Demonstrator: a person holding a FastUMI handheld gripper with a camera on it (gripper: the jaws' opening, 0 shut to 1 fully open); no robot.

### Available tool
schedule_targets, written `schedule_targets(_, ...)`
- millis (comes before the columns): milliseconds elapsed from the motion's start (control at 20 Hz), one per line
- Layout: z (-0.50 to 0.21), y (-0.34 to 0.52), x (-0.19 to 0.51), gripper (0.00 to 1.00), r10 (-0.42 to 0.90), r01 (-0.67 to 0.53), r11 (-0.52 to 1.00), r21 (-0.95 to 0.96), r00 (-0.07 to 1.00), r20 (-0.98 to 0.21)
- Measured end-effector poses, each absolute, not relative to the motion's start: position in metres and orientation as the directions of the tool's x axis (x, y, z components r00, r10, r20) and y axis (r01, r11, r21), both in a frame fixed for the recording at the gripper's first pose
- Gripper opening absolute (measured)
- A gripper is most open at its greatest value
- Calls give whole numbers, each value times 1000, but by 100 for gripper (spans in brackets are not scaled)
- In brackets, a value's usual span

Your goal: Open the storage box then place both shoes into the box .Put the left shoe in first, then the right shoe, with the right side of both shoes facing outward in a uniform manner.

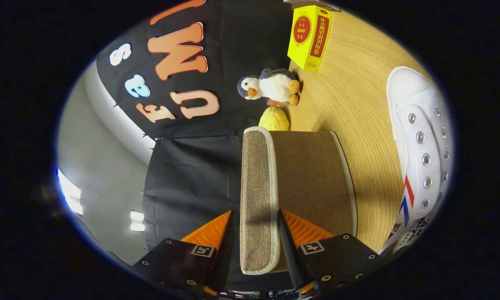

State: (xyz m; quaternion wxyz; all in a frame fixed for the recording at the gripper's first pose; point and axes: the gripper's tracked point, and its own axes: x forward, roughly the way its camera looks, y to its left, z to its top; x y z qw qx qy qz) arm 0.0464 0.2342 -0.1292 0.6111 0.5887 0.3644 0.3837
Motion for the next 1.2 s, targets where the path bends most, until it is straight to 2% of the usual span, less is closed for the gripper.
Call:
schedule_targets(150, -122, 240, 41, 24, 896, -50, -4, 999, 443, 26)
schedule_targets(200, -122, 243, 40, 19, 899, -50, 4, 999, 438, 19)
schedule_targets(250, -124, 245, 37, 9, 901, -58, 21, 998, 435, 6)
schedule_targets(350, -117, 249, 34, 1, 900, -89, 36, 995, 436, 6)
schedule_targets(550, -85, 255, 30, 1, 882, -154, -12, 988, 465, 83)
schedule_targets(800, -66, 265, 34, 1, 854, -175, 49, 983, 519, 50)
schedule_targets(1200, 22, 317, 25, 1, 850, -322, 154, 934, 525, 40)
